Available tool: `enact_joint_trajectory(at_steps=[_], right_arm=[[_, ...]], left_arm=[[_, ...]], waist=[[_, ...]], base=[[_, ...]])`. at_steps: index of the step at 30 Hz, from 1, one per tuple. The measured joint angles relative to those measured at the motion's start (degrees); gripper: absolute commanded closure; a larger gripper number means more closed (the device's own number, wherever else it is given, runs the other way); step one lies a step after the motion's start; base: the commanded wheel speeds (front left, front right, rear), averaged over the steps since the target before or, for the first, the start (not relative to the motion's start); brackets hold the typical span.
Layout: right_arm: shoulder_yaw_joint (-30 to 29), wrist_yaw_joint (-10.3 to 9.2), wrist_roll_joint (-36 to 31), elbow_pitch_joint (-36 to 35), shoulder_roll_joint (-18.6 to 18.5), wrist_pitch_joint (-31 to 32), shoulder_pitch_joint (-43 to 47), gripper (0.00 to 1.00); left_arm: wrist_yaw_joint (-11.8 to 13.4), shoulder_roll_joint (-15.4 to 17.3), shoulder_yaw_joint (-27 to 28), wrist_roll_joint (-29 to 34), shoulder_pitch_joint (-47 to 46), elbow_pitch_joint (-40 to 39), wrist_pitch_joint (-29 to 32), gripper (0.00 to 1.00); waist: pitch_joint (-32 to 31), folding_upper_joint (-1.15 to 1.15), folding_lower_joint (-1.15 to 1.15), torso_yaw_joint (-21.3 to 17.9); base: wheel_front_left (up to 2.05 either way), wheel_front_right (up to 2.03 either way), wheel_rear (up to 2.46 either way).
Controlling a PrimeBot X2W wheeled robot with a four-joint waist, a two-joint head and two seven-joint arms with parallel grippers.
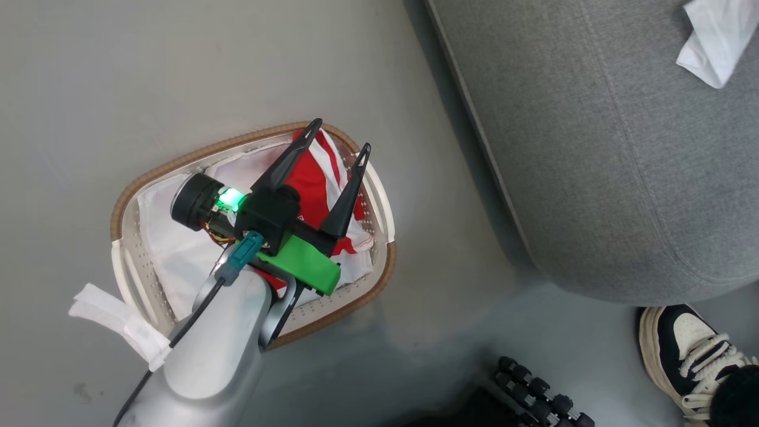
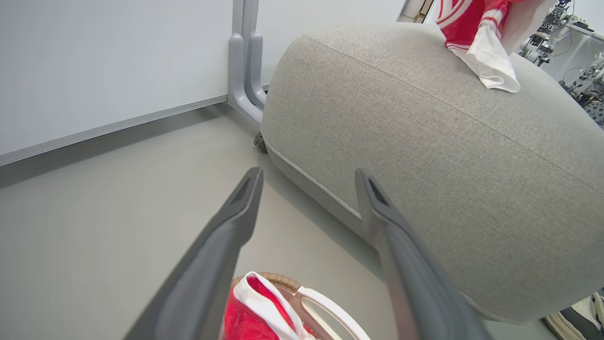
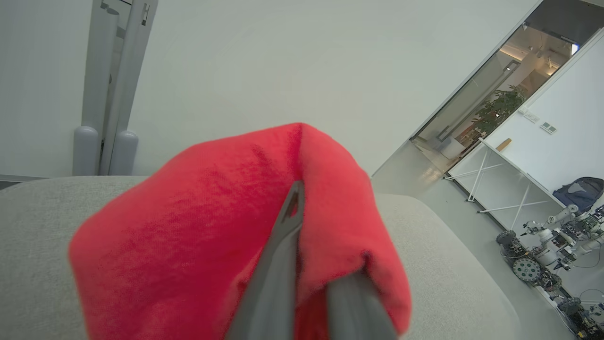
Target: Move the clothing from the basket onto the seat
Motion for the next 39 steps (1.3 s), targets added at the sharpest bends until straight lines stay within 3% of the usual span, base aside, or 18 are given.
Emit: enact_joint_trajectory(at_steps=[3,5,6,7,15,24,39], right_arm=[[-2.16,0.00,0.33,4.37,1.59,-0.01,0.79,1.00],[-3.08,0.00,0.41,7.35,2.71,0.00,2.52,0.55],[-3.94,0.00,0.47,7.82,3.10,0.00,3.24,0.04],[-4.80,0.00,0.47,8.18,3.35,0.00,4.03,0.00],[-10.47,0.00,0.15,3.48,7.49,0.00,13.82,0.00],[-13.04,0.00,-0.68,-3.79,10.31,0.00,25.80,0.00],[-4.91,0.00,1.15,-16.68,17.91,0.00,37.28,0.00]], left_arm=[[0.00,-0.07,0.59,0.00,0.00,-0.07,0.00,0.00],[0.00,-0.09,0.94,0.00,0.00,-0.05,0.00,0.00],[0.00,-0.08,1.03,0.01,-0.01,-0.03,0.00,0.00],[0.00,-0.08,1.13,0.10,-0.03,-0.02,0.00,0.00],[0.00,-0.21,3.19,0.65,-0.11,0.77,0.00,0.00],[0.03,-1.90,7.11,0.68,2.94,1.83,0.00,0.00],[0.86,-4.44,19.24,0.57,10.66,1.23,0.00,0.00]], waist=[[1.04,0.00,0.00,1.08],[1.59,0.00,0.00,1.70],[1.76,0.00,0.00,1.91],[1.92,0.00,0.00,2.16],[0.86,-0.01,0.00,2.77],[-3.15,0.00,-0.01,3.76],[-11.20,-0.01,-0.01,9.60]], base=[[0.00,0.00,0.00],[0.00,0.00,0.00],[0.00,0.00,0.00],[0.00,0.00,0.00],[0.00,0.00,0.00],[0.00,0.00,0.00],[0.00,0.00,0.00]])
